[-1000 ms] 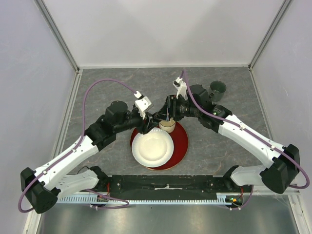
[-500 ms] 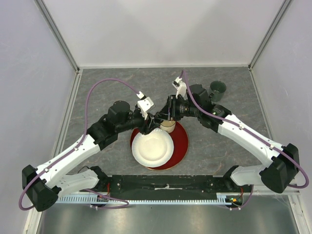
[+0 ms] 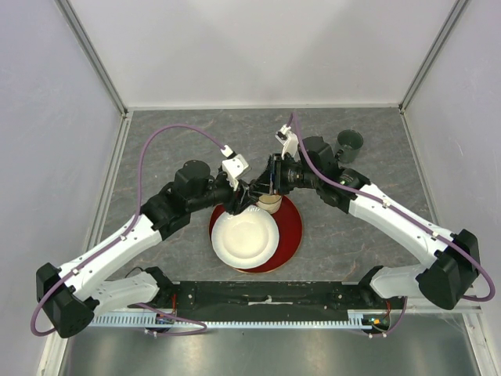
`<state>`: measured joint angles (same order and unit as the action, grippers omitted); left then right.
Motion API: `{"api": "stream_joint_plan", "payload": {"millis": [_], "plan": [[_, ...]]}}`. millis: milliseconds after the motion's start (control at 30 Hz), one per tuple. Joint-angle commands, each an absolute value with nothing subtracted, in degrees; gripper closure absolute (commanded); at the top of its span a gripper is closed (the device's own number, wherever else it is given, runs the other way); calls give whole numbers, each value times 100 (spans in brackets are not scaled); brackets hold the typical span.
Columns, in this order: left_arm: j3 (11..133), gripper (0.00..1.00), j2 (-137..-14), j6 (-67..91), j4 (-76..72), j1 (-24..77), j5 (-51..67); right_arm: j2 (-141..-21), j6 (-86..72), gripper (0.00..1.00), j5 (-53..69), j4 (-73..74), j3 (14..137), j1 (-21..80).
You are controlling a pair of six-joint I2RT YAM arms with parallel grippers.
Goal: Insert the wireless bluetooth earbuds into the charging case
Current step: Pick up the charging case at the center of the board.
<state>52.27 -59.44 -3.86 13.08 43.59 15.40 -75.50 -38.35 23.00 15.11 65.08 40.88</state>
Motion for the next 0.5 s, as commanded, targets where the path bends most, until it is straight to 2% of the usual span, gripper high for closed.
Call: {"api": "stream_joint_plan", "payload": {"millis": [0,33,100,133,233,333,467], "plan": [[5458,89,-5924,-501,1072,4403,1547,-7322,-3797,82,2101,1266,6425,4087],[5458,79,-5915,-414,1072,4412,1556,-7304,-3806,86,2048,1266,6434,4087],[5441,64,-5880,-317,1020,4403,1590,-7260,-3841,91,2013,1231,6434,4078],[5406,52,-5828,-247,889,4412,1600,-7234,-3876,94,2004,1204,6425,4078],[5177,22,-5582,-167,512,4403,1626,-7137,-3998,96,1899,1116,6451,4087],[4844,17,-5170,-97,29,4412,1582,-7005,-4043,97,1785,1072,6609,4052],[4325,15,-4519,-324,-640,4403,1545,-6838,-4209,97,1757,1028,6767,3807]]}}
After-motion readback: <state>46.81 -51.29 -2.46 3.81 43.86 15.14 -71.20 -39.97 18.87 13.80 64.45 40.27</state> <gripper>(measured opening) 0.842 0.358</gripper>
